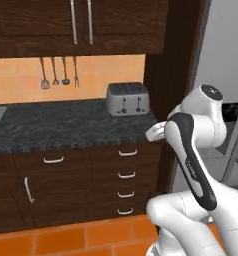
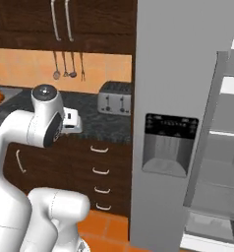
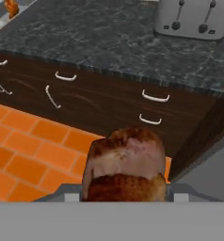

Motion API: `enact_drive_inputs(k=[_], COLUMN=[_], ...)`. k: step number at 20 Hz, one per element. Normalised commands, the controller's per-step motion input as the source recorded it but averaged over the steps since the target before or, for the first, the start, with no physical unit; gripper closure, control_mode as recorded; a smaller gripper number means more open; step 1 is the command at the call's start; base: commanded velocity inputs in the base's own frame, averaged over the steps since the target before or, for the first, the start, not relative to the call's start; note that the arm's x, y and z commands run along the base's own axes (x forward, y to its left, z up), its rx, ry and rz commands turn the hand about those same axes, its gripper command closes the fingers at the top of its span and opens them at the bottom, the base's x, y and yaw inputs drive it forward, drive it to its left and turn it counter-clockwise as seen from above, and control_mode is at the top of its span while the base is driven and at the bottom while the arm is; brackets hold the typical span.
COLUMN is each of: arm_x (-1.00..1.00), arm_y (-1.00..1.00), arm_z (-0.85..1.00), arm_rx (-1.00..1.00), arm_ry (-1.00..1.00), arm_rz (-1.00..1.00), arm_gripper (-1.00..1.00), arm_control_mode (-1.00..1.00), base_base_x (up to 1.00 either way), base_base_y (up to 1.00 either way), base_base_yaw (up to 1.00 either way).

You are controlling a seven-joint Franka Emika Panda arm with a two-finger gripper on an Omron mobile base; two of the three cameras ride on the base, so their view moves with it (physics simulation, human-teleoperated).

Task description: Place one garlic and one chicken drumstick in each tupperware on the nearby counter, to pack two identical lunches.

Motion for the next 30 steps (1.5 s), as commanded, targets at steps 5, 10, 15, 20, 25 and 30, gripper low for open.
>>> enact_drive_inputs(k=[5, 10, 15, 20, 25, 30], arm_x=[0.0, 0.0, 0.0, 0.0, 0.0, 0.0], arm_y=[0.0, 0.0, 0.0, 0.0, 0.0, 0.0], arm_z=[0.0, 0.0, 0.0, 0.0, 0.0, 0.0], arm_rx=[0.0, 0.0, 0.0, 0.0, 0.0, 0.0], arm_ry=[0.0, 0.0, 0.0, 0.0, 0.0, 0.0], arm_rz=[0.0, 0.0, 0.0, 0.0, 0.0, 0.0], arm_gripper=[1.0, 1.0, 1.0, 1.0, 1.0, 1.0], arm_control_mode=[1.0, 1.0, 1.0, 1.0, 1.0, 1.0], base_base_x=[0.46, 0.29, 0.28, 0.31, 0.11, 0.17], base_base_y=[1.0, 1.0, 1.0, 1.0, 1.0, 1.0], base_base_yaw=[0.24, 0.09, 0.01, -0.14, -0.36, -0.34])
